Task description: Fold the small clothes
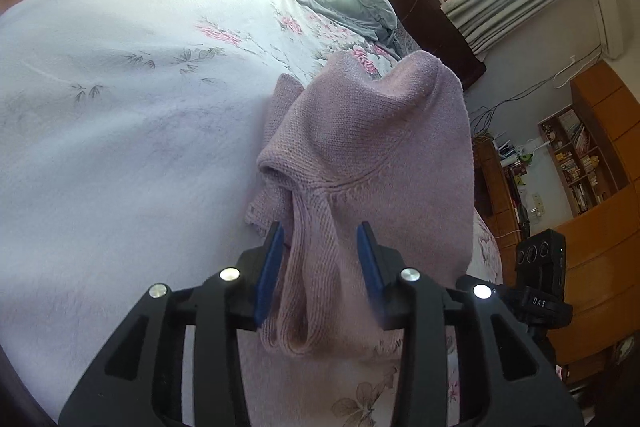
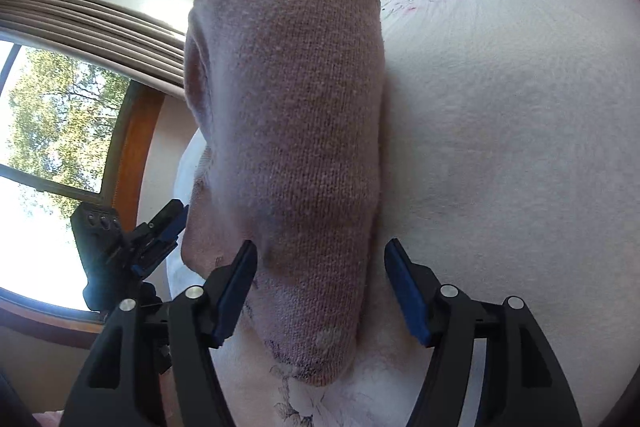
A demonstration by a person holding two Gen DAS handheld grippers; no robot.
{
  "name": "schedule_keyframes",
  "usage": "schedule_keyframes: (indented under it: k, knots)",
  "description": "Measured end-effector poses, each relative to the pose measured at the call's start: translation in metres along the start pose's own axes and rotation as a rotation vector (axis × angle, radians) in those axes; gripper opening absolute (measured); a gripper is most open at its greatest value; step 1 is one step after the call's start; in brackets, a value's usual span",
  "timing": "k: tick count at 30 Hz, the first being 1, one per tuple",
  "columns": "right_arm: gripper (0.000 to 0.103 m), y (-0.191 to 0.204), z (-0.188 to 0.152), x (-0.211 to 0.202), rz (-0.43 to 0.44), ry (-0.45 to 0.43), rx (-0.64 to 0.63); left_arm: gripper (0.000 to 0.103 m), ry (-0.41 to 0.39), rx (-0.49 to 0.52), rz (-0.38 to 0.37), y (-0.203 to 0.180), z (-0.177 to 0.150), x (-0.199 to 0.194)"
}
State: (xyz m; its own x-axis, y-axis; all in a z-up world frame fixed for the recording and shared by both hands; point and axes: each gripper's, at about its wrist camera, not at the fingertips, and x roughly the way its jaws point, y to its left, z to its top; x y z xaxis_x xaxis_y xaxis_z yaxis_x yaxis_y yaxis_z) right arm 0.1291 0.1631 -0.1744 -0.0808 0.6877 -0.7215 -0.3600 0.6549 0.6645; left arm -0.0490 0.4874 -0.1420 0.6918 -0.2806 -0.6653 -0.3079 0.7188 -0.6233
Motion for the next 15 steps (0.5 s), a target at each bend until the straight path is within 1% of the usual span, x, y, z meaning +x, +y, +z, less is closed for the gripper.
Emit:
schedule_keyframes:
  k: [2,4,5,6,7,8,9,10,11,15]
  knots:
    - [0.068,0.004,-0.007,0.001,0.012,0.014,-0.002,0.041,0.022,0.036,0.018,-0.007,-0.014,0.000]
    - [0.068,0.007,-0.014,0.005,-0.009,0.038,-0.003,0.037,0.032,0.057,0.034,-0.011,-0.025,0.004]
    - [0.060,0.007,-0.018,0.009,-0.012,0.052,-0.004,0.023,0.040,0.061,0.042,-0.011,-0.028,0.008]
    - [0.054,0.007,-0.020,0.013,-0.013,0.064,-0.004,0.013,0.041,0.061,0.060,-0.010,-0.030,0.011]
    - [0.041,0.006,-0.022,0.015,-0.027,0.066,-0.003,0.012,0.037,0.048,0.053,-0.007,-0.033,0.012]
    - [0.034,0.007,-0.024,0.013,-0.026,0.062,-0.008,0.010,0.034,0.025,0.035,-0.003,-0.037,0.011]
    - [0.032,0.007,-0.025,0.010,-0.019,0.056,-0.008,0.009,0.032,0.006,0.029,0.000,-0.039,0.009]
    - [0.028,0.006,-0.026,0.008,-0.020,0.053,-0.001,0.009,0.030,-0.001,0.035,0.001,-0.042,0.008]
    - [0.027,0.003,-0.027,0.007,-0.028,0.056,0.014,0.009,0.032,0.001,0.043,0.002,-0.045,0.008]
    - [0.027,-0.008,-0.030,0.016,-0.082,0.090,0.030,0.008,0.071,0.025,0.067,0.006,-0.056,0.025]
